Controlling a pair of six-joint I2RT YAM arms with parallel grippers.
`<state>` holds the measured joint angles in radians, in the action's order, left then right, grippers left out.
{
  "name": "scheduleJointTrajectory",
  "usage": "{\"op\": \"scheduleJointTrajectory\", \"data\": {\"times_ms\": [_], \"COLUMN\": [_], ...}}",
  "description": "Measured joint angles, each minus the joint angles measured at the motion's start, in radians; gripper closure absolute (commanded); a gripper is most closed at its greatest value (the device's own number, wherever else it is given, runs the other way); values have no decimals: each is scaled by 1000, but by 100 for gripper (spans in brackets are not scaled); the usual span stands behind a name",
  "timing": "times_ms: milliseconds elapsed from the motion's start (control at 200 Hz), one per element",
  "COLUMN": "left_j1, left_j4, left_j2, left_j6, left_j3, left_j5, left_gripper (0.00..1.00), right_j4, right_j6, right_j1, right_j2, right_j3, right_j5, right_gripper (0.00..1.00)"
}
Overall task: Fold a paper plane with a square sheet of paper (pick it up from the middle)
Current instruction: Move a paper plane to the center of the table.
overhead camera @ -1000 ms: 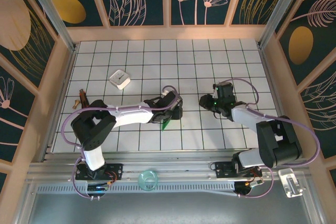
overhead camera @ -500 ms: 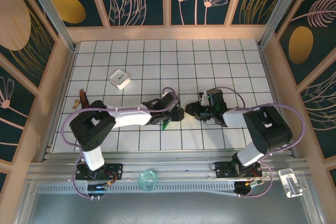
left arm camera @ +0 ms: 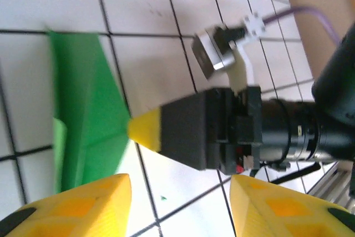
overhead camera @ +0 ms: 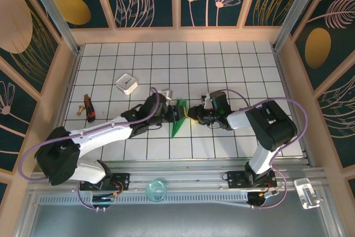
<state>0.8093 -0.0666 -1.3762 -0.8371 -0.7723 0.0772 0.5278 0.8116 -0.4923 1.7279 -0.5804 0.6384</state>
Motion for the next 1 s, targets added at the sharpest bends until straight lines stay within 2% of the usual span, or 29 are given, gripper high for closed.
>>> {"op": "scheduleJointTrajectory", "data": {"times_ms": [130,390,756,1001], "left_j1": [-113,-139,-157,-161], "left_j4": [-17,-43,-72,-89], "left_j2": [-32,-222,-319,-356], "left_j6": [2,36,50,44], "left_j3": [42,6,-41,-47], "left_j5": [61,185,205,209], "left_gripper": [44,50,79,100], "right_j4": [15,20,22,18], "right_j6": [4,7,6,5], "right_j1": [-1,-2,-2,-1], "right_j2": [41,74,89,100], "right_j3": [-27,-53,-66,-71], "right_j5": [8,15,17,6], "right_gripper": [70,75,78,94]}}
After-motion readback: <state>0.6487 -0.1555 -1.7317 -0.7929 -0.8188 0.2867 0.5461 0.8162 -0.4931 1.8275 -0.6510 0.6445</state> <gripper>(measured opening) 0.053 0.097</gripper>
